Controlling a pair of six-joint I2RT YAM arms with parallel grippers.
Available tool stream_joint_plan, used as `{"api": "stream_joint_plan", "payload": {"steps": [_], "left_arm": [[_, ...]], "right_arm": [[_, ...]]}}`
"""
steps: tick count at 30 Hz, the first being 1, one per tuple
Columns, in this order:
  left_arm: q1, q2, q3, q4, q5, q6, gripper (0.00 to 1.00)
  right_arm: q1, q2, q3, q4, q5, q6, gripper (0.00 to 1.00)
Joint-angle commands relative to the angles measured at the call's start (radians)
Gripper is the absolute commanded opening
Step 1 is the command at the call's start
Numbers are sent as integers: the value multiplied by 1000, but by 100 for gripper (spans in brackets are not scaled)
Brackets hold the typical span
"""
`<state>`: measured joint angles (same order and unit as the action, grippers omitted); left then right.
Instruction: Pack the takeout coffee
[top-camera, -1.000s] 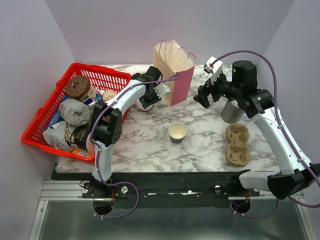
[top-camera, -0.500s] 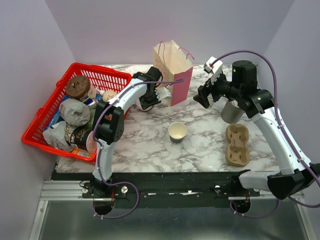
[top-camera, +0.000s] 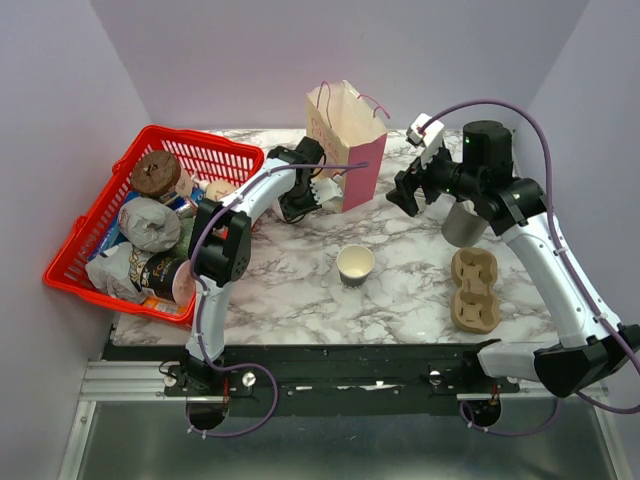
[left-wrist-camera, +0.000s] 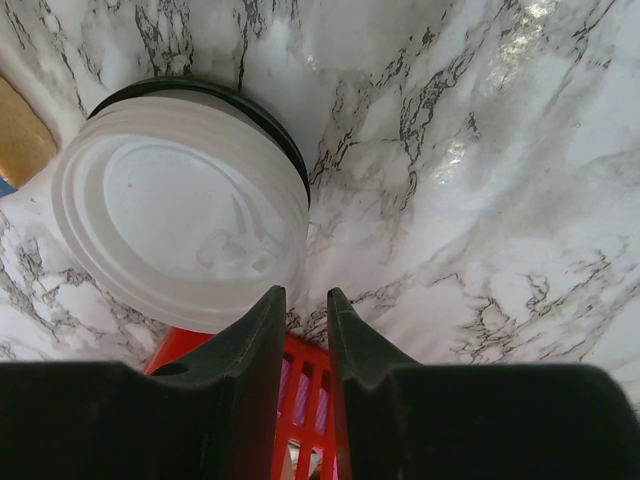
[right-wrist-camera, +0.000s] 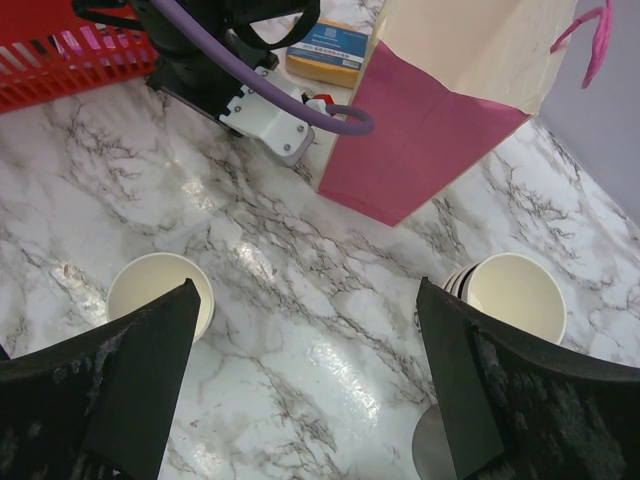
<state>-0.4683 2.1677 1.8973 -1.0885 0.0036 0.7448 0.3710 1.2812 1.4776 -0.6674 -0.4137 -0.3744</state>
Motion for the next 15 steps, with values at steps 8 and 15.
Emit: {"api": "stream_joint_plan", "payload": {"steps": [8,15], "left_arm": [[3,43,63,-25,10,14,21],[7,53,94,-45,10,14,12]], "right_arm": [[-4,23,0,2,-27,-8,98],[-4,29,-2,3,-25,-12,98]]}}
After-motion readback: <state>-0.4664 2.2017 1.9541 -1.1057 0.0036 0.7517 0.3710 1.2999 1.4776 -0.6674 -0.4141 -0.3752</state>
